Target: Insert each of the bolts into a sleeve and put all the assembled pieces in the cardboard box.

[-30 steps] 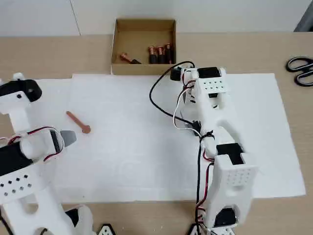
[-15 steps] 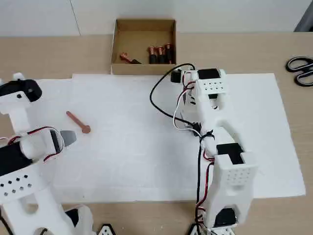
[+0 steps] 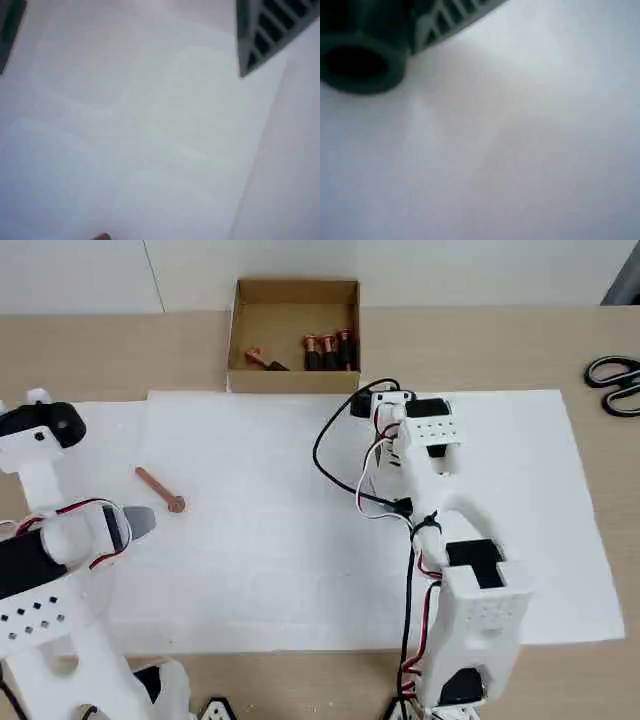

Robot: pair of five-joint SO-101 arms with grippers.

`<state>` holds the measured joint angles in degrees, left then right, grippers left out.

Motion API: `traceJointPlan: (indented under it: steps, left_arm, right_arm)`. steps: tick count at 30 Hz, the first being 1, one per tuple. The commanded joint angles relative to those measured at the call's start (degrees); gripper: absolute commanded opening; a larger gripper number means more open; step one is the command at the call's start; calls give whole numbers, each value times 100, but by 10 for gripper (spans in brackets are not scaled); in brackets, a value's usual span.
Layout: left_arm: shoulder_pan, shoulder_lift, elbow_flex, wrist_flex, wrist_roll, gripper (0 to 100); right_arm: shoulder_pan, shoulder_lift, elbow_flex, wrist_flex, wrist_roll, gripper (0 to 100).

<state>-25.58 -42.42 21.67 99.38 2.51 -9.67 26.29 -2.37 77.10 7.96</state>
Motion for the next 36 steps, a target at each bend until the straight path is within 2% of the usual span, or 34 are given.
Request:
traceJointPlan:
  steps: [1, 5, 16, 18, 22, 29, 36]
  left_arm:
    - [9, -9, -13, 97, 9, 280]
    - [18, -9, -13, 97, 0, 280]
    - [18, 44, -22, 97, -18, 280]
    - [26, 167, -22, 97, -211, 280]
    - [79, 1116, -303, 88, -589, 280]
    - [88, 3499, -1947, 88, -589, 280]
    - [519, 5187, -3002, -105, 484, 279]
  right_arm:
    - [-22, 57, 141, -312, 62, 0]
    - [-22, -207, 149, -233, 167, 3]
    - [4, -2264, 158, 541, 229, 4]
    - [4, -2492, 158, 655, 229, 4]
    - [4, -2756, 176, 884, 185, 6]
    - [-4, -2782, 563, 927, 202, 6]
    - [-13, -2809, 1231, 391, 176, 6]
